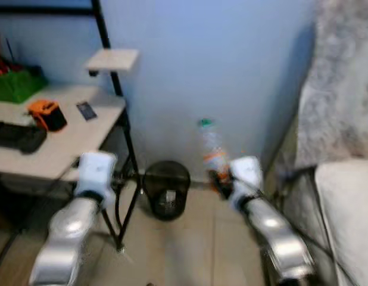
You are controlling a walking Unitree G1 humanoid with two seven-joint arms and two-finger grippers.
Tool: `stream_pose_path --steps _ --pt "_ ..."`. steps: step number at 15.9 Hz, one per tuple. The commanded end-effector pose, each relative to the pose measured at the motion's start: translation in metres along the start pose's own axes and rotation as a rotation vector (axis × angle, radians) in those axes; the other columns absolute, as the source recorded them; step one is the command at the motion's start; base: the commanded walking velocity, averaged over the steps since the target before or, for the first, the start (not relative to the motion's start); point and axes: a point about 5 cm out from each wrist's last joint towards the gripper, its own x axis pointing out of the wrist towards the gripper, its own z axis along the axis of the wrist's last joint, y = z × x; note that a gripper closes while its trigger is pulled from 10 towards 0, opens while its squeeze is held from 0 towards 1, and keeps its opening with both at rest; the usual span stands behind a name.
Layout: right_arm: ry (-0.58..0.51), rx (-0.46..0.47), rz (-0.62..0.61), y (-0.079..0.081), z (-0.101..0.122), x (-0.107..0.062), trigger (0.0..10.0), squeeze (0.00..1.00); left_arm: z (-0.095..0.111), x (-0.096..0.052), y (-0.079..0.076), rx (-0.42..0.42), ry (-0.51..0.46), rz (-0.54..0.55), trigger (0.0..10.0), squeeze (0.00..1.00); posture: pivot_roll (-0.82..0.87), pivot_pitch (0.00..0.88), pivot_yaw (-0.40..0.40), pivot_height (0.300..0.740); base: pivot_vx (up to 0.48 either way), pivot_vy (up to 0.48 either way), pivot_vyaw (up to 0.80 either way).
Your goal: Clean up the room
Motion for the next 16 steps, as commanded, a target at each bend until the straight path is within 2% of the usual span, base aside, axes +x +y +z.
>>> stream_pose_path --steps 1,3,7,8,16 --pt "0.005 -0.015 -0.045 -0.0142 -0.0004 -0.0037 10.0 0.0 0.008 0.0027 -0.0086 0.0 -0.03 -0.032 10.0 0.0 -0.01 0.0 0.055 0.74 0.334 0.0 0.0" --pt "0.008 -0.017 -0.035 -0.0134 -0.0009 -0.0032 10.0 0.0 0.0078 0.0025 -0.0087 0.001 -0.029 -0.032 10.0 0.0 -0.01 0.0 0.054 0.74 0.336 0.0 0.0" --pt "0.016 -0.048 -0.023 -0.0118 -0.0012 -0.0026 10.0 0.0 0.0077 0.0021 -0.0085 -0.001 -0.027 -0.032 10.0 0.0 -0.01 0.0 0.053 0.74 0.334 0.0 0.73" --pt "0.013 -0.007 -0.056 -0.0163 -0.0007 -0.0022 10.0 0.0 0.0076 0.0026 -0.0084 -0.001 -0.025 -0.033 10.0 0.0 -0.01 0.0 0.055 0.74 0.33 0.0 0.0" --pt "0.026 -0.008 -0.079 -0.0213 -0.0021 -0.0021 10.0 0.0 0.007 0.0042 -0.0107 -0.003 -0.02 -0.047 10.0 0.0 -0.02 0.0 0.057 0.74 0.335 0.0 0.0"
